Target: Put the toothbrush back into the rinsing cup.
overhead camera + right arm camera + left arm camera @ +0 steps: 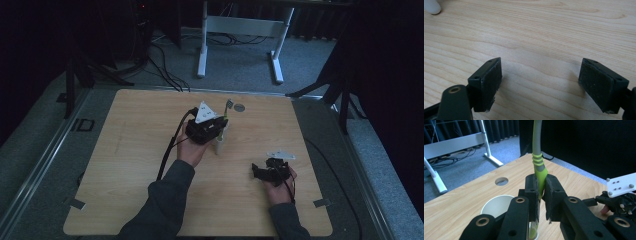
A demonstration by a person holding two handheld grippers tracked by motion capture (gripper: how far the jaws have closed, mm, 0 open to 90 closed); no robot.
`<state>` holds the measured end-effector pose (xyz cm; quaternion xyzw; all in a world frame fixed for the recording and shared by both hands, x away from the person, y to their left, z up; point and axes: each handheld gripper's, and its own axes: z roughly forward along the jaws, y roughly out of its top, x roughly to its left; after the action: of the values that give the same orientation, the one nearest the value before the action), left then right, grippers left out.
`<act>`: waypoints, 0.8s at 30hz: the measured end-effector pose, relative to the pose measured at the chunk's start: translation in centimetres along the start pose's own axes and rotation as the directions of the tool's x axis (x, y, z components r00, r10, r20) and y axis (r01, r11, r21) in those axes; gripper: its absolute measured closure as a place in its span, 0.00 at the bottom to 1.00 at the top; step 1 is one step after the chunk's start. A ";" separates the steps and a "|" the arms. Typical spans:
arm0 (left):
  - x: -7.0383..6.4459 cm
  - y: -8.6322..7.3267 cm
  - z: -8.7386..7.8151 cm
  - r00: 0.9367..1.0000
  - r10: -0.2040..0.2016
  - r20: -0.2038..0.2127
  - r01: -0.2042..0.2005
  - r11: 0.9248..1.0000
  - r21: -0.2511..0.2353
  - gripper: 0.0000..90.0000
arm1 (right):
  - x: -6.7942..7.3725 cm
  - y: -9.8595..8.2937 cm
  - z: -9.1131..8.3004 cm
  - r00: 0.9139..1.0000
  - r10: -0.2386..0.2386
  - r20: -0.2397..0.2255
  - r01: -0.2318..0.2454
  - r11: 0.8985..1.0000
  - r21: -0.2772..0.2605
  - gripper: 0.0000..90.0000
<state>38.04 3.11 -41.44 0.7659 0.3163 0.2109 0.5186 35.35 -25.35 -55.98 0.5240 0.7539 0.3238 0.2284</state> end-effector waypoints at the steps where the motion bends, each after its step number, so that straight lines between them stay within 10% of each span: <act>1: 0.1 0.0 0.0 1.000 0.000 0.000 0.000 1.000 0.004 0.91 | 0.0 0.0 0.0 1.000 0.000 0.001 0.000 1.000 0.000 0.20; 24: 0.9 -1.4 1.1 0.999 -0.049 -0.003 0.049 0.997 0.064 0.90 | 0.0 0.0 0.0 1.000 0.001 0.000 -0.001 1.000 -0.001 0.20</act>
<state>39.02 3.33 -43.12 0.7739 0.3421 0.1885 0.4985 35.36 -25.34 -55.99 0.5242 0.7536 0.3243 0.2285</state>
